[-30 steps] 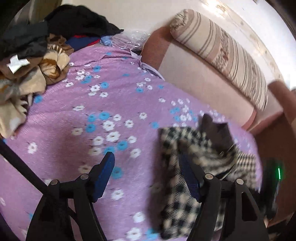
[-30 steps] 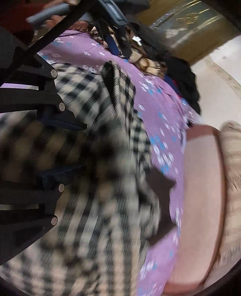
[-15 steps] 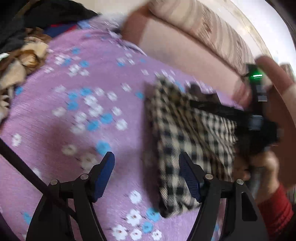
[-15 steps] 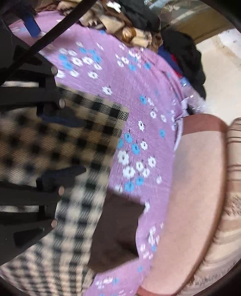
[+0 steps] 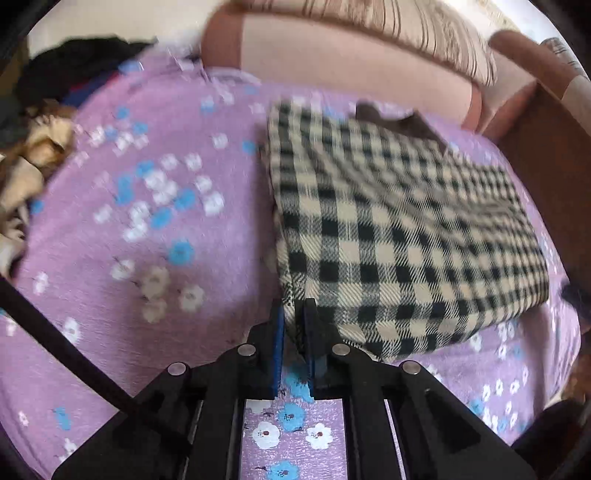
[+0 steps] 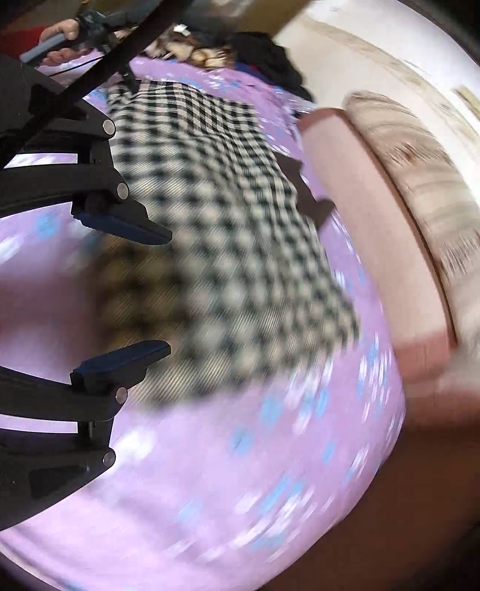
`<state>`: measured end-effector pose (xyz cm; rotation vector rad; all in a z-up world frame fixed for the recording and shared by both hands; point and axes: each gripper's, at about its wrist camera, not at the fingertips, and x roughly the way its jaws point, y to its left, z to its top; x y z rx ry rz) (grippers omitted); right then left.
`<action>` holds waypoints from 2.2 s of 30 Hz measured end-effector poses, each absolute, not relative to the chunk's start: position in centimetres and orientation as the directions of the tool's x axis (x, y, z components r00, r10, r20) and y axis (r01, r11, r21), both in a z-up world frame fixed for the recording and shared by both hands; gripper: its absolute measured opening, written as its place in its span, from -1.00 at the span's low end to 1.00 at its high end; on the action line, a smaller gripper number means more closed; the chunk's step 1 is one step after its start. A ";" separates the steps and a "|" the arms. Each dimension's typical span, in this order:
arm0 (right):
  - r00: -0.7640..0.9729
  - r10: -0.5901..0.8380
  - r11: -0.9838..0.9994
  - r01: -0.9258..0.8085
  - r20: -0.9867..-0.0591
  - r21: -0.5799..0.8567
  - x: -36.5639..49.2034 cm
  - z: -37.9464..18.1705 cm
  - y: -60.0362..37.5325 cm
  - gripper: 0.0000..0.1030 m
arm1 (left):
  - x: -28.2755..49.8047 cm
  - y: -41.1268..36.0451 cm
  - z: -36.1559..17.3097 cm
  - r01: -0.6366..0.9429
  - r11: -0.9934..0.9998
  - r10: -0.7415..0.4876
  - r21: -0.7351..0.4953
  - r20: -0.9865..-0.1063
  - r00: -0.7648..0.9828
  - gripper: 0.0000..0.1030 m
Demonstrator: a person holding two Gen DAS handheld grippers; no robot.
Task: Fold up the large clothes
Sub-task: 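Open the left gripper and withdraw both grippers from the folded shirt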
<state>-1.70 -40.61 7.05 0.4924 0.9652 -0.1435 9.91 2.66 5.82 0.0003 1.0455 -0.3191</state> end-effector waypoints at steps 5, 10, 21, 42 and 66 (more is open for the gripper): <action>0.665 -0.029 0.838 0.423 -0.746 0.345 -11.5 9.6 -44.1 0.19 | 6.1 -0.6 8.5 0.261 0.952 -0.285 -0.158 -0.769 0.573 -0.31; 0.765 -0.067 0.751 0.461 -0.640 0.473 -17.1 11.8 -46.4 0.25 | 1.4 -8.6 10.0 0.353 0.928 -0.322 -0.120 -0.734 0.597 -0.01; 0.766 -0.103 0.806 0.438 -0.634 0.398 -17.3 11.1 -49.6 0.35 | -4.1 -28.9 9.0 0.442 0.895 -0.254 0.051 -0.758 0.601 0.23; 0.779 0.021 0.850 0.316 -0.627 0.422 -13.9 9.4 -48.2 0.35 | -0.8 -35.0 4.4 0.450 0.893 -0.252 0.025 -0.799 0.546 0.26; 0.595 -0.213 0.933 0.360 -0.775 0.019 -8.9 5.6 -37.2 0.35 | -13.7 -0.4 22.5 0.000 1.000 0.006 0.021 -0.284 0.959 1.00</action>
